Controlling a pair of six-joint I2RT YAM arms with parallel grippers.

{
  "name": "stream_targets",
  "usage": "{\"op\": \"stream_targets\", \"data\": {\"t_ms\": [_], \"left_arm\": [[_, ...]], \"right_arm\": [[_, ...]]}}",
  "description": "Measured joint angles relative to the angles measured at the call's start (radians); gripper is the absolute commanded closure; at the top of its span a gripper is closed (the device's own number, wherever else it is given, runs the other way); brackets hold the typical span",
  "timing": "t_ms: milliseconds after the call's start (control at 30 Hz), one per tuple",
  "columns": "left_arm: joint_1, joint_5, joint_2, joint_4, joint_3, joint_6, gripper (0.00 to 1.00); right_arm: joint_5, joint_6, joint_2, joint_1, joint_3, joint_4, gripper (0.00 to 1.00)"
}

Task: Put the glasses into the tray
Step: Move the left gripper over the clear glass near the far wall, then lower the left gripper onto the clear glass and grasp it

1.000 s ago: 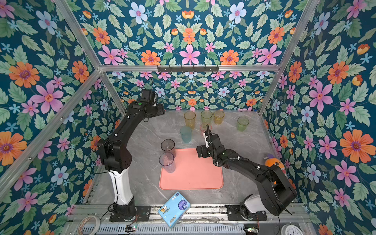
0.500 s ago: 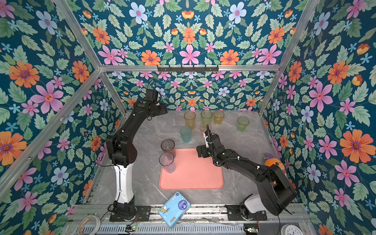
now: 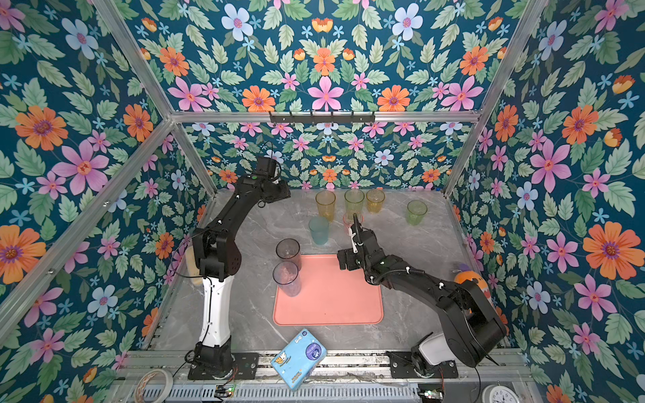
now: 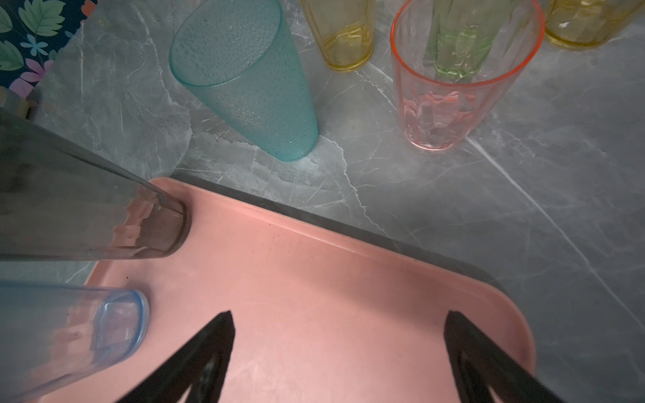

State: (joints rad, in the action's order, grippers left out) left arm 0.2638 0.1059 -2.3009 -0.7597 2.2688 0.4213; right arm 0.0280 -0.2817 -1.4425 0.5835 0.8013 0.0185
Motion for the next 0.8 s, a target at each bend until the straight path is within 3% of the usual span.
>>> {"op": "stream_targets", "data": {"t_ms": [433,800], "left_arm": [[0.001,0.035,-0.044,0.003,0.035,0.018,0.71],[0.003,0.05,-0.07,0.003,0.04,0.021,0.75]], "right_arm": [[0.0,0.0,0.0,0.0,0.0,-0.001,0.05],[0.0,0.0,0.0,0.0,0.002,-0.003,0.05]]}}
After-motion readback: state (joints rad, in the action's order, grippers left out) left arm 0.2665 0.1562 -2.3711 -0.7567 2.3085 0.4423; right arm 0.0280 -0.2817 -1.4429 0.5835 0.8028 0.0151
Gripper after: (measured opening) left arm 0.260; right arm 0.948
